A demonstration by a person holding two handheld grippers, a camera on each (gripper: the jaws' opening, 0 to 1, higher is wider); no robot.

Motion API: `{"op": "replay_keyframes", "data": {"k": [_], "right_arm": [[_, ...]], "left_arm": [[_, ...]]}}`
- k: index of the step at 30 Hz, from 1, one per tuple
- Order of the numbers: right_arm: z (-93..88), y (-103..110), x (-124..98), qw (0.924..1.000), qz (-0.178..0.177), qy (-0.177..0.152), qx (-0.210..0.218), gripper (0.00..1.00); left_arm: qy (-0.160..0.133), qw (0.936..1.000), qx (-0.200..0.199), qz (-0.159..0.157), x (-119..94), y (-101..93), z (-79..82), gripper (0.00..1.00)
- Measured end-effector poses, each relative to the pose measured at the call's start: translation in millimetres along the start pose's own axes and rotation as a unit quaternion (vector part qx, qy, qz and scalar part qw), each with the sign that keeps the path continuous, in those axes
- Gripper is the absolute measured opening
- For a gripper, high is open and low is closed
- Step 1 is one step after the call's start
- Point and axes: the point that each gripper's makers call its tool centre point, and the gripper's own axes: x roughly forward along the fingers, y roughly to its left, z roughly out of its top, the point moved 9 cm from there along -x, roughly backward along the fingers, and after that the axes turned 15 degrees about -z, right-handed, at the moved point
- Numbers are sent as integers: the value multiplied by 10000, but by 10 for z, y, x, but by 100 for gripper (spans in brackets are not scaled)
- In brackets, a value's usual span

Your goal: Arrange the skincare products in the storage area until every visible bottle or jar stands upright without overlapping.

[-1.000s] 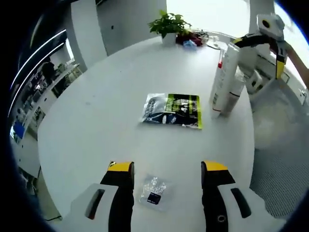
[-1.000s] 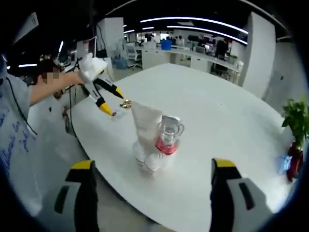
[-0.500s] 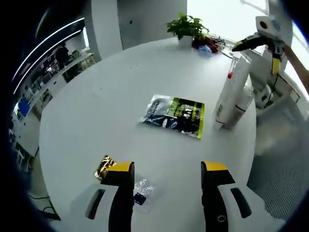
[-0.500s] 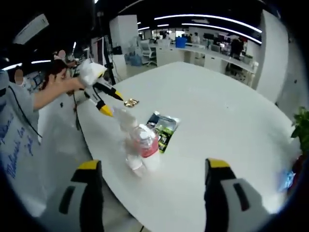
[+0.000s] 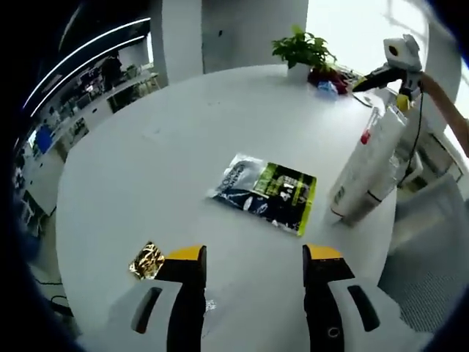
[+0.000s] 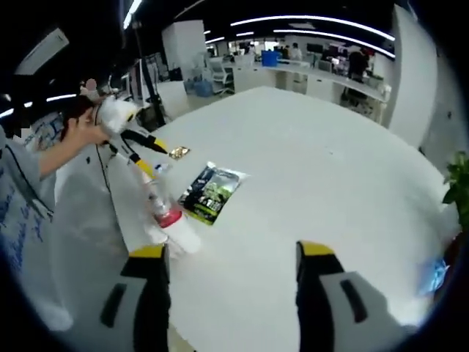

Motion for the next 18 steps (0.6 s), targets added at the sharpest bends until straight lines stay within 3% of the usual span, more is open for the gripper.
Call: {"op": "replay_keyframes", "data": {"k": [8,18], "right_arm": [[-100,-214,305,9998,-47,169,2,60],[-183,-259,728,9990,286,314,104,53]], "left_arm": [[-106,9997,-211,58,96,-40,82,48],[-301,9979,-567,34,300,-44,184,42]]}}
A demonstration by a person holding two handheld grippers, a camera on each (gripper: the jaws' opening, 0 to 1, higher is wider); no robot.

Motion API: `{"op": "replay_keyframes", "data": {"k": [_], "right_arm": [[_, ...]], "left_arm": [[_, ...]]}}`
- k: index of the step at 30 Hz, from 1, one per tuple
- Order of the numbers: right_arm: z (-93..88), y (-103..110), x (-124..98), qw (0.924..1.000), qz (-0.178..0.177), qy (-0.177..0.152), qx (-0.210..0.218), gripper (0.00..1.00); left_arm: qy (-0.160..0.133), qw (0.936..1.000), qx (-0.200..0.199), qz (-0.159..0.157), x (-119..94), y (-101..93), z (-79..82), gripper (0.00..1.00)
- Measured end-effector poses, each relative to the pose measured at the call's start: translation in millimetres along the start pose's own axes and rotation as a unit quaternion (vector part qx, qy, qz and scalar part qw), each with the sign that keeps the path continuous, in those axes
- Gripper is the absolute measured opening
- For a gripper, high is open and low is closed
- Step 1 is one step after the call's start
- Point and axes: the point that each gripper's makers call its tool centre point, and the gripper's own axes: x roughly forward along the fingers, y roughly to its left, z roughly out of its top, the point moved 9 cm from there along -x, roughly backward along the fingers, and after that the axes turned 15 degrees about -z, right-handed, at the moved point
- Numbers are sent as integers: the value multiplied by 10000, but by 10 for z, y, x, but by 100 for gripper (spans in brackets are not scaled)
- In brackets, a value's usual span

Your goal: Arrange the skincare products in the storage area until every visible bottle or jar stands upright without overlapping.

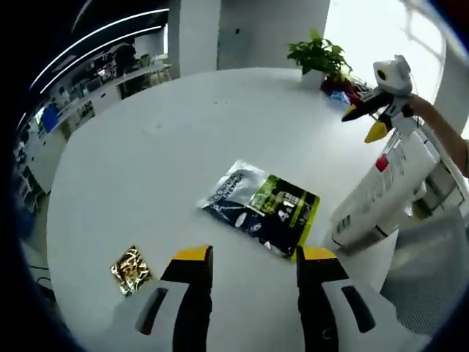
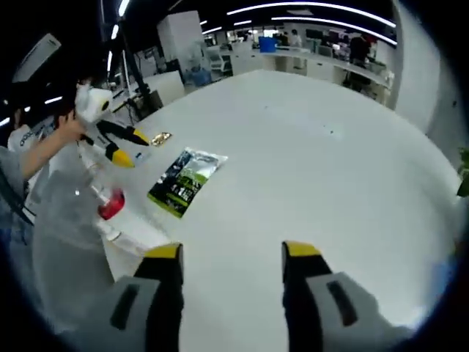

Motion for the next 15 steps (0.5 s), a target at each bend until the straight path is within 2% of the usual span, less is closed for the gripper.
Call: {"op": "replay_keyframes", "data": {"k": [5,8,10,15], "right_arm": [[26,-29,188,9999,103,-39,111,48],[47,-21,270,9996,156,-83,207,41],[68,1,332,9992,240,-129,299,40],[123,195,484,9980,524,-176,295,37]], "left_arm": [[-154,9995,-274,-14,76,12,38,39],[-270,9988,-410,-9,109,26,63,31],[-347,9980,-528,-84,139,34,80,28],[-349,9966,-728,-137,277,67,79,27]]}}
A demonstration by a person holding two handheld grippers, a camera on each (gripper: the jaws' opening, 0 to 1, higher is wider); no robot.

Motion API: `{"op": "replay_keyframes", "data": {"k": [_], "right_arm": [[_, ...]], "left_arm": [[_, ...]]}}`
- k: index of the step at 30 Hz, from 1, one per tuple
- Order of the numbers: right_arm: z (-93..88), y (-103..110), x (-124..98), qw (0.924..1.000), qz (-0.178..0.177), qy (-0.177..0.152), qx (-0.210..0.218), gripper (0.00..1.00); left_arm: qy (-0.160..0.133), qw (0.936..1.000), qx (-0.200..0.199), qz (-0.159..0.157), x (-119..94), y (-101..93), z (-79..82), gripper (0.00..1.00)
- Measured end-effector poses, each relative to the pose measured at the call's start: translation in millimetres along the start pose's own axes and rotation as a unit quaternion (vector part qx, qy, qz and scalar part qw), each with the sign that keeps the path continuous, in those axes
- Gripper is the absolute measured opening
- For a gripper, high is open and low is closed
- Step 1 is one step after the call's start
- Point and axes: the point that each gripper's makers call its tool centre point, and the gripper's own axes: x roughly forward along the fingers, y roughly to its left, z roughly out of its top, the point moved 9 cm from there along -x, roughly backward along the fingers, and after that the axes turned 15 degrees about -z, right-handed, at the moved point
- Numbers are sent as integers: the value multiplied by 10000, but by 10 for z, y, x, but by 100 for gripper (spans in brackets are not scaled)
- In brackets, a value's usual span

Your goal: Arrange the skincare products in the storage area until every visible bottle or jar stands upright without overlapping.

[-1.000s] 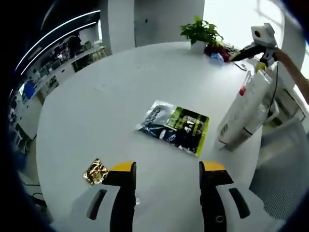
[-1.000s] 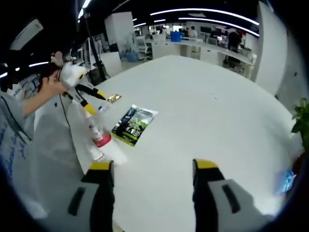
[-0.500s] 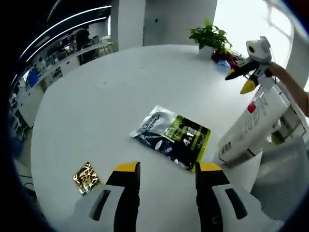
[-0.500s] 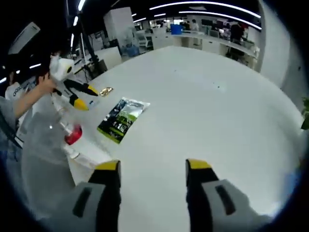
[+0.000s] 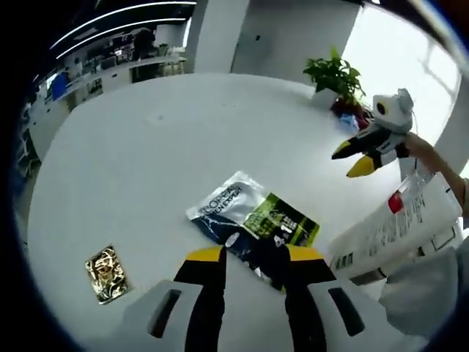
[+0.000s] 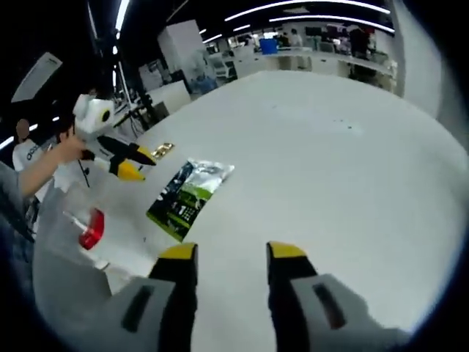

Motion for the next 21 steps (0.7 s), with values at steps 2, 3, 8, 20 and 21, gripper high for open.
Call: {"op": "replay_keyframes", "data": {"k": [2,3,8,20,21], "right_arm": [[15,99,61,10000,68,30,-11,38],[15,128,94,9999,102,57,3,36],[58,294,259,9990,389,44,224,28],[142,537,603,9970,724,128,258,23],[146,534,634,9968,747,139,261,22]], "left_arm": [[19,9999,-123,64,45,25,-29,27],[1,9998,-173,74,59,32,-41,27],[58,9993,-368,73,119,63,-117,28],[-61,9977,-679,3,210,140,-200,27],[-70,9976,-693,8,213,145,-201,27]]}}
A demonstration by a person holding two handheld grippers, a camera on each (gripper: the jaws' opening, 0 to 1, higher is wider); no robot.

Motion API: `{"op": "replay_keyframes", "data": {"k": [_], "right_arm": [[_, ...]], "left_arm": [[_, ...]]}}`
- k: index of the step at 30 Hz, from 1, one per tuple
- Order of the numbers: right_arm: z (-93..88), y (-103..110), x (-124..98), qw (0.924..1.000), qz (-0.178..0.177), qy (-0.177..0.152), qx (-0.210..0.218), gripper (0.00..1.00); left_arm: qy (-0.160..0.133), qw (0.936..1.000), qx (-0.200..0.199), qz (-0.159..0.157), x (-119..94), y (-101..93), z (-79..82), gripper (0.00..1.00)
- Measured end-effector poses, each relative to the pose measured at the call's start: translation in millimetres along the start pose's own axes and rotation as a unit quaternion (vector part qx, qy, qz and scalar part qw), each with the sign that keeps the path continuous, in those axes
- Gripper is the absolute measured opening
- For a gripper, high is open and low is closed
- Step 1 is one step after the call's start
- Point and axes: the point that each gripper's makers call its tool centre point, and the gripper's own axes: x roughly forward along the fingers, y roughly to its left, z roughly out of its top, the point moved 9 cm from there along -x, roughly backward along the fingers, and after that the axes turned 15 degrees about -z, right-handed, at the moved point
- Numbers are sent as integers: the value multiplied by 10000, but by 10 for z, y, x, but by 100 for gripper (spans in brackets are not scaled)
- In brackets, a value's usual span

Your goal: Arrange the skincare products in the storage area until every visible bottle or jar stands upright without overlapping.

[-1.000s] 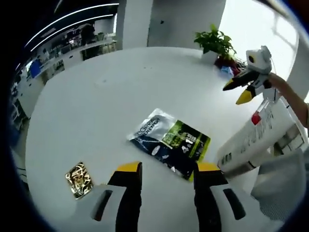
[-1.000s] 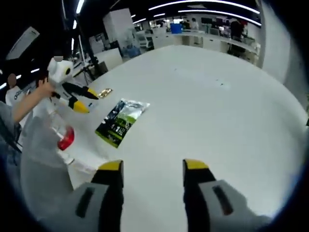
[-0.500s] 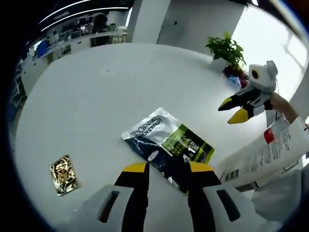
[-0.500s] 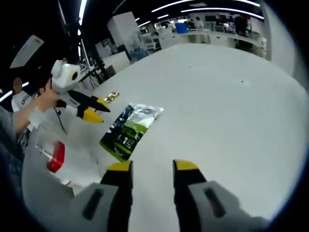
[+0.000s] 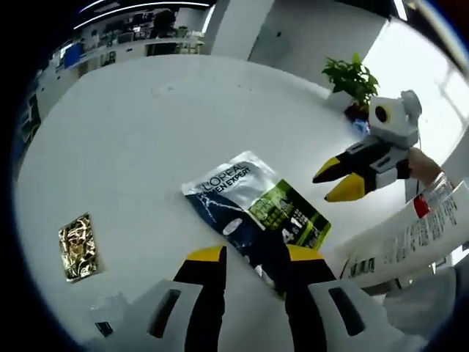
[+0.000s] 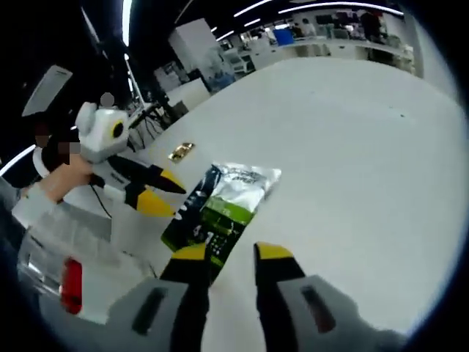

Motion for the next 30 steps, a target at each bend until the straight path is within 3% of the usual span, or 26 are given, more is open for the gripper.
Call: {"op": "replay_keyframes", "data": {"k": [24,30], "right_arm": [[35,-93,260,9997,126,178,67,13],[33,-99,301,9996,173,213,113,13]], "left_arm": [[-159,9993,-297,-186,120,64,-12,24],[-400,9971,-570,-293,105,146,-13,22]]}}
